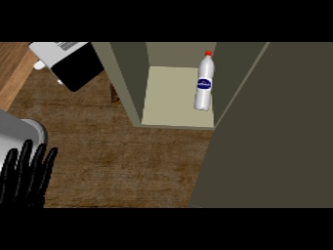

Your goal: Pick up the bottled water, place it into the cabinet and close the cabinet

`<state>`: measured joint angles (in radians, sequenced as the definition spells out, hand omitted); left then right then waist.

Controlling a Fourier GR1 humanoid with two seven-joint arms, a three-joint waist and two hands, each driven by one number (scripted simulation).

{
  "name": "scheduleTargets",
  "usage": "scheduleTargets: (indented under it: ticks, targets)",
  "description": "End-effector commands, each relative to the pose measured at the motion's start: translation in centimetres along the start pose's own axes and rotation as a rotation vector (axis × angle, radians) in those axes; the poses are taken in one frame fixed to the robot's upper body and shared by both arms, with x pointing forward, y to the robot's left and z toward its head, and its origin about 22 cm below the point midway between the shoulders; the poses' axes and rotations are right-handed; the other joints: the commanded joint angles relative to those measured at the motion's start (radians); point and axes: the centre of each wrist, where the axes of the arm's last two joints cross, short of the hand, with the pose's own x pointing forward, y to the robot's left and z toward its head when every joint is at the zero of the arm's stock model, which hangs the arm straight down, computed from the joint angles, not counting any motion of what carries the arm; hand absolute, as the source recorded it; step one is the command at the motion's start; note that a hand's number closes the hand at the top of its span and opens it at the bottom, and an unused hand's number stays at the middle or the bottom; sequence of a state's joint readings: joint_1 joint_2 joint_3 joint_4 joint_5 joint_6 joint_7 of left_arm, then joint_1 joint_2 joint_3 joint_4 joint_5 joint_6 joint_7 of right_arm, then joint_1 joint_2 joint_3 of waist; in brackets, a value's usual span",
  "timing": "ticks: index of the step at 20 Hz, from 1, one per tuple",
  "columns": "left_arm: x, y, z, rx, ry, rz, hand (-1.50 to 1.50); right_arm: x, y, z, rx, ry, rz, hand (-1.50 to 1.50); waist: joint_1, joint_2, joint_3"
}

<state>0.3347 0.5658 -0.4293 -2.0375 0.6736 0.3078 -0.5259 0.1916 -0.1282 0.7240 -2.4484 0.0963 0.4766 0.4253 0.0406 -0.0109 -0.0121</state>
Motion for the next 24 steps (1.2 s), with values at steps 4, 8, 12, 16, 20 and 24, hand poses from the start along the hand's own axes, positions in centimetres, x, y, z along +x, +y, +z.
scheduleTargets:
  ticks: [4,8,12,16,20,24]
  targets:
    - [0.2,1.2,-0.2,-0.010,-0.007,0.010,-1.50,1.0,1.0,-3.6,-0.064,-0.062,-0.004,1.50,0.004,0.009,-0.001]
    - [0.5,1.6,0.4,-0.014,-0.003,-0.004,-1.50,0.3,1.0,-4.2,-0.024,-0.040,-0.001,1.50,0.030,0.010,-0.002]
    - [0.6,1.7,0.5,-0.029,-0.008,0.016,-1.50,0.5,0.4,-4.0,-0.038,-0.049,-0.001,1.50,0.039,0.013,-0.004]
    - [0.7,1.8,0.6,-0.041,-0.021,0.017,-1.50,0.3,0.2,-3.9,-0.047,-0.055,-0.026,1.50,0.048,0.017,-0.003]
    - [0.8,2.1,0.6,-0.046,-0.011,0.031,-1.50,-0.4,0.1,-4.1,-0.039,-0.055,-0.090,1.50,0.061,0.030,-0.002]
    - [1.5,2.5,0.2,-0.060,-0.020,0.018,-1.50,-1.2,0.6,-4.6,0.036,-0.029,-0.164,1.50,0.087,0.038,-0.001]
